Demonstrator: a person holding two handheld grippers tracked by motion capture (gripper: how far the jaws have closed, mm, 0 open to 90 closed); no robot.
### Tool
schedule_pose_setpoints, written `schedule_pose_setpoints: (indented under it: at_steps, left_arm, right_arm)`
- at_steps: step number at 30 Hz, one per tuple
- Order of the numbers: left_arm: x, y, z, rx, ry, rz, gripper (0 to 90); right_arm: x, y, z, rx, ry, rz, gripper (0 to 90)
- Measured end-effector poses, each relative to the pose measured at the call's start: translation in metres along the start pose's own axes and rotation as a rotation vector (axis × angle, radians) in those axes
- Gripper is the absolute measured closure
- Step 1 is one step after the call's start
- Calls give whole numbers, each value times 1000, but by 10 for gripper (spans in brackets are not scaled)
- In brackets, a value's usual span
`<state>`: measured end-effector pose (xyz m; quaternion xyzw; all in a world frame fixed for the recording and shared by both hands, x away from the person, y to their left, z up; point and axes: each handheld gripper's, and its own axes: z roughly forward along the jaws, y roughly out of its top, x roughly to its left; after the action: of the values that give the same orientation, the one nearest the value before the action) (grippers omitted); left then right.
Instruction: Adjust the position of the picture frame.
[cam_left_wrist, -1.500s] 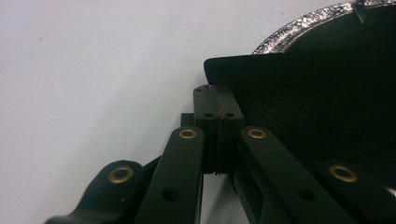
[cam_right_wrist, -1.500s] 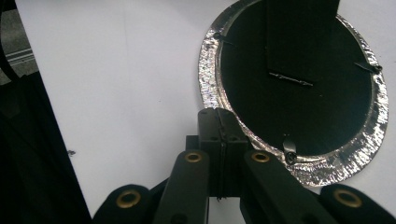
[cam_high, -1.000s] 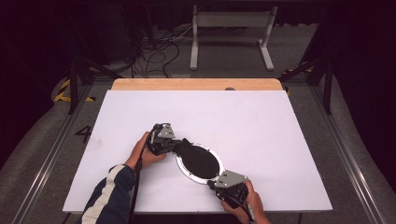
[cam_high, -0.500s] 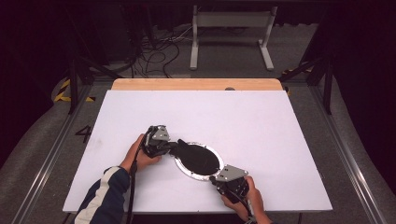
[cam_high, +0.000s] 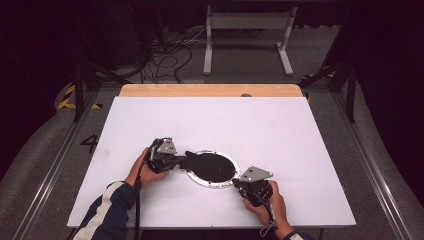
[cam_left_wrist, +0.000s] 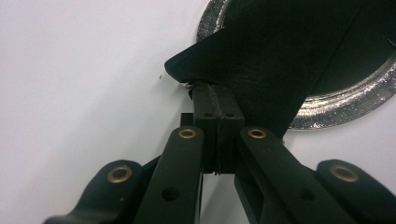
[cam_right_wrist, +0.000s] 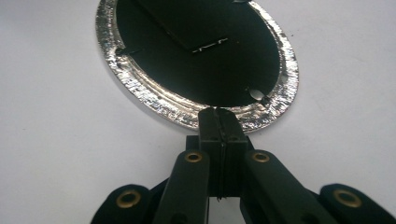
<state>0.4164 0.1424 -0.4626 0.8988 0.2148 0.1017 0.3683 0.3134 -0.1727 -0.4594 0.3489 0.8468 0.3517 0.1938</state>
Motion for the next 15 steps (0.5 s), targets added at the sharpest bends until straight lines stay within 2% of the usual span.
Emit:
schedule_pose_setpoints:
  at_steps: [6, 10, 13, 15]
  left_arm:
    - [-2, -4, -3, -9, -2, -3, 881]
    - [-2, -5, -5, -4, -17, -11, 873]
    - [-2, -6, -5, -6, -29, -18, 871]
    - [-2, -8, -5, -20, -49, -40, 869]
  right_arm:
    - [-1, -1, 0, -9, 9, -7, 900]
    - [9, -1, 1, -19, 55, -45, 900]
    - [17, 1, 3, -21, 65, -66, 900]
    - [19, 2, 3, -22, 61, -79, 900]
